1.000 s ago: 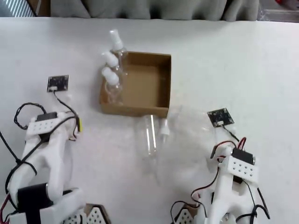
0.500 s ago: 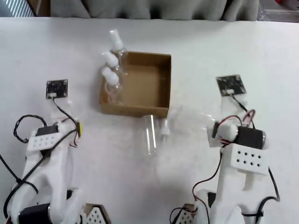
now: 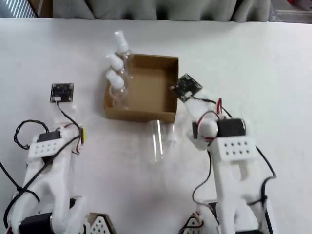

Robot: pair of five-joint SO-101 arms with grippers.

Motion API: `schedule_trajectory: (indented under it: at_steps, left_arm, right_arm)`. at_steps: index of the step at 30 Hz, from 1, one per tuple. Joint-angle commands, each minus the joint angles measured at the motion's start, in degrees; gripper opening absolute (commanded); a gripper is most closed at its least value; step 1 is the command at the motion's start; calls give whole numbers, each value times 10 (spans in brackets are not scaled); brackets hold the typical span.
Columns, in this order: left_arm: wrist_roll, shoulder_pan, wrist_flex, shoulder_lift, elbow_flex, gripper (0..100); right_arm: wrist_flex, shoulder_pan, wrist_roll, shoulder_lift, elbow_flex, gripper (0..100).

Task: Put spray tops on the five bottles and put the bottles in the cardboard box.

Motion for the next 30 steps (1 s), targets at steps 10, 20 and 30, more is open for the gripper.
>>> schedule_trajectory:
  at_steps: [10, 20, 30]
  left_arm:
    - [-11, 9, -5, -22, -4, 22]
    - [-11, 11, -9, -22, -4, 22]
    - [-11, 23, -9, -22, -4, 22]
  right_arm:
    - [-40, 7, 235, 312, -156, 257]
    - [-38, 10, 372, 388, -165, 55]
    - [64, 49, 489, 338, -162, 123]
